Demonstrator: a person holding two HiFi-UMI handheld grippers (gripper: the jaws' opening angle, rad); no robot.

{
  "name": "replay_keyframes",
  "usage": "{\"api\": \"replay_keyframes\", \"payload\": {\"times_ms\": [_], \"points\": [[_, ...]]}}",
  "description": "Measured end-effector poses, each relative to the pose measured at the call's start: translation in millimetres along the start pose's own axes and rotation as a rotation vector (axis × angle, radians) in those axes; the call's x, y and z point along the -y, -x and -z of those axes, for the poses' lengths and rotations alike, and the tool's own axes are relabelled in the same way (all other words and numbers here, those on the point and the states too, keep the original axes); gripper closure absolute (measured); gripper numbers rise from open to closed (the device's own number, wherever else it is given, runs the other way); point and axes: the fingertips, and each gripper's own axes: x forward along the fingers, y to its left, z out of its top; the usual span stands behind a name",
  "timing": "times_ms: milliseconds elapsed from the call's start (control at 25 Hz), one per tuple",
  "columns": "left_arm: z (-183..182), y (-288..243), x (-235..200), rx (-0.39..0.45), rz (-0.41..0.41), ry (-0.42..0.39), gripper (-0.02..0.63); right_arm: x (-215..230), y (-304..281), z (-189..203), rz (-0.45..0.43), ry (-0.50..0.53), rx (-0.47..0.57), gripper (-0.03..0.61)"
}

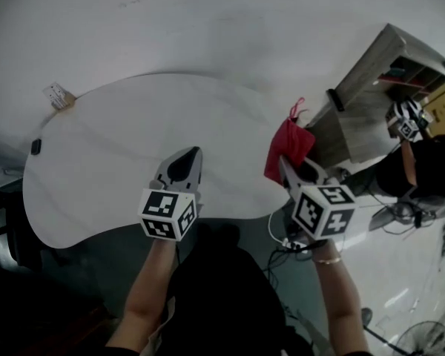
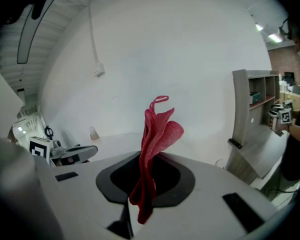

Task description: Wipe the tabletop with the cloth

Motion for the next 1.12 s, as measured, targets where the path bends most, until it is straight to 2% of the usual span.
{"api": "replay_keyframes", "payload": {"times_ms": [200, 400, 640, 840, 1120], "points": [[-4.8, 24.9, -25.8, 0.022, -0.047, 0.022, 0.612, -42.3, -5.2, -17.8, -0.021, 0.078, 0.102, 0.529], [-8.6, 49.4, -49.1, 0.038, -0.098, 0.033, 0.612, -79.3, -13.5, -21.1, -0.076, 0.084, 0.146, 0.529], [-7.9, 75.4, -73.9, 0.053, -0.148, 0.045, 0.612, -110.6, -26.1, -23.2, -0.101, 0.113, 0.203, 0.530], [-7.6, 87.9, -84.7, 0.063, -0.178, 0.049, 0.612, -128.3, -36.6, -14.2, -0.143, 0.135, 0.223, 0.531], [-1.8, 95.0, -89.8, 0.062, -0.204, 0.065, 0.612, -135.6, -43.2, -2.3, -0.153, 0.157, 0.202, 0.531]]}}
